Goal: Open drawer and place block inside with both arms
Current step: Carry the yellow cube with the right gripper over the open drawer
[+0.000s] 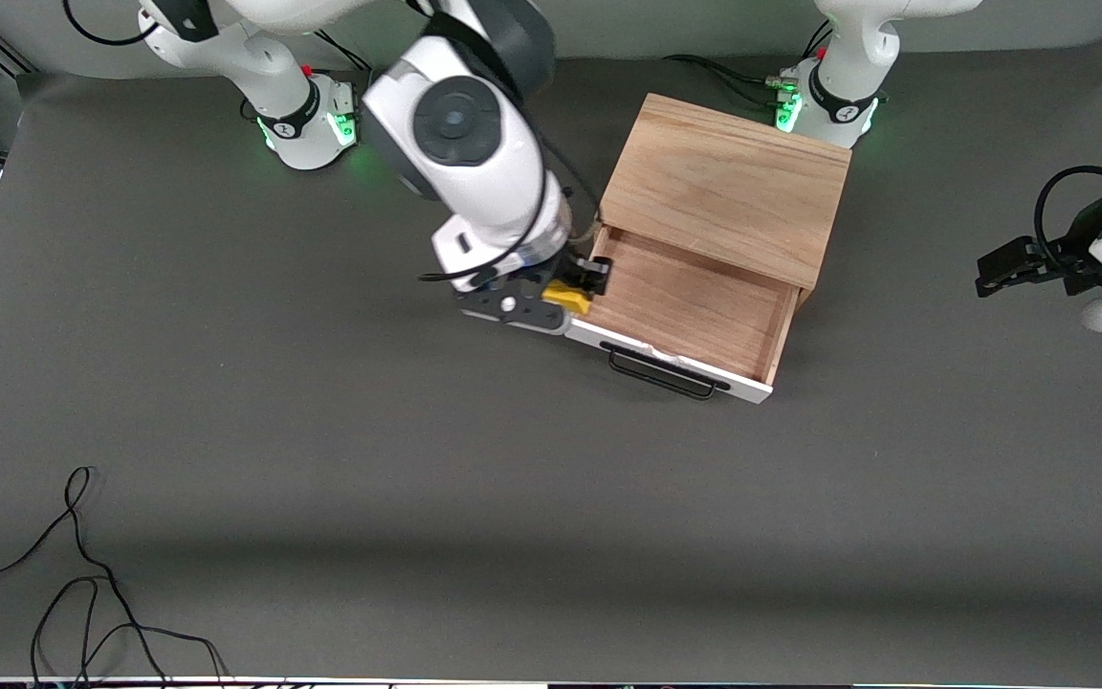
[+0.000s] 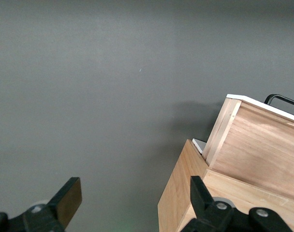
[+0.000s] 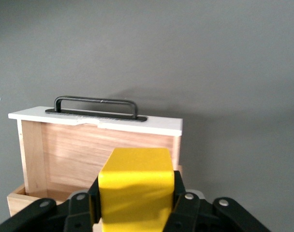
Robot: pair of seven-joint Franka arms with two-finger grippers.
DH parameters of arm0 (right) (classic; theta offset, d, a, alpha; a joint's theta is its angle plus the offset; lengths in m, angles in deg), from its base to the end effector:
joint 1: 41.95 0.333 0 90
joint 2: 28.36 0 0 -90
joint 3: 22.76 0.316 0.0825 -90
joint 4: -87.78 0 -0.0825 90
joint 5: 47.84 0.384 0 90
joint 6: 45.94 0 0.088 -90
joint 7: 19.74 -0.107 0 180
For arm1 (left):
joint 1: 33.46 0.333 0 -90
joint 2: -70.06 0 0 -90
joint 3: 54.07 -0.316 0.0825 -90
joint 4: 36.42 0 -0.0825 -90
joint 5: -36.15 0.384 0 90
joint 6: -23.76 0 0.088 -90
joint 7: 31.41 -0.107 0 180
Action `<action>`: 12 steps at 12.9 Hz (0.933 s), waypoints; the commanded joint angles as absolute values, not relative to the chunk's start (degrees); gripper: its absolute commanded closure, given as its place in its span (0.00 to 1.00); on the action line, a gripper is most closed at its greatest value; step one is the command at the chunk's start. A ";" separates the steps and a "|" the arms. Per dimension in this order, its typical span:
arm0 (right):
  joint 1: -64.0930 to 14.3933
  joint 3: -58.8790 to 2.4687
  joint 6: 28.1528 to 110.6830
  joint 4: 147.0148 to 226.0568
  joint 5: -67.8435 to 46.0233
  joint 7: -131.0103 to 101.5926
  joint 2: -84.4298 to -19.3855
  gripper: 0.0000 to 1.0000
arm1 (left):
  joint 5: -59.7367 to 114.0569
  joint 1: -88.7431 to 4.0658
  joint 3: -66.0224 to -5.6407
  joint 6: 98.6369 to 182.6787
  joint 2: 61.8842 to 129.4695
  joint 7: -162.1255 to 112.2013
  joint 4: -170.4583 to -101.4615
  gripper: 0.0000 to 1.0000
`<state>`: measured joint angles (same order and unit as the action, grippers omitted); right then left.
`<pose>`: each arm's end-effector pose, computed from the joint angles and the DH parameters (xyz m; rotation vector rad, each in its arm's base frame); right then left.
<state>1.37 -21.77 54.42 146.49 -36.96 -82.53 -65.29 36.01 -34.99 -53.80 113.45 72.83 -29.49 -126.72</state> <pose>0.5226 0.5280 0.4828 -2.9071 0.5185 0.1639 0.5668 -0.0180 0.5945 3.1395 0.0034 -0.0927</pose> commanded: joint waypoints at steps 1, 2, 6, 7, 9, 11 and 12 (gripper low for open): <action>6.11 -22.75 58.28 143.15 -37.38 -88.80 -70.36 0.72 | 35.45 -35.22 -53.98 114.29 70.67 -30.62 -128.45 0.00; 7.43 -22.76 59.69 143.15 -38.17 -90.48 -71.50 0.72 | 35.45 -35.40 -54.16 113.94 70.76 -30.62 -128.27 0.00; 11.66 -22.76 65.14 143.50 -42.38 -95.85 -76.60 0.71 | 35.45 -35.93 -54.51 113.06 70.67 -30.71 -128.27 0.00; 11.67 -22.76 65.50 143.50 -42.66 -95.94 -77.39 0.70 | 35.54 -35.40 -54.42 113.06 70.67 -30.71 -128.27 0.00; 11.67 -22.76 66.47 143.67 -42.66 -96.03 -78.54 0.68 | 35.54 -35.31 -54.42 112.97 70.67 -30.80 -128.44 0.00; 11.75 -22.76 67.44 143.85 -42.66 -96.20 -79.50 0.66 | 35.88 -35.57 -54.25 112.70 70.67 -30.71 -128.53 0.00; 12.10 -22.84 67.70 143.94 -42.66 -96.73 -79.94 0.61 | 36.06 -35.75 -54.25 112.62 70.67 -30.80 -128.53 0.00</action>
<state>11.36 -22.54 67.28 146.11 -41.81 -94.45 -78.26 35.88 -35.11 -53.94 113.11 72.37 -29.74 -126.88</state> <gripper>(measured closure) 0.454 0.000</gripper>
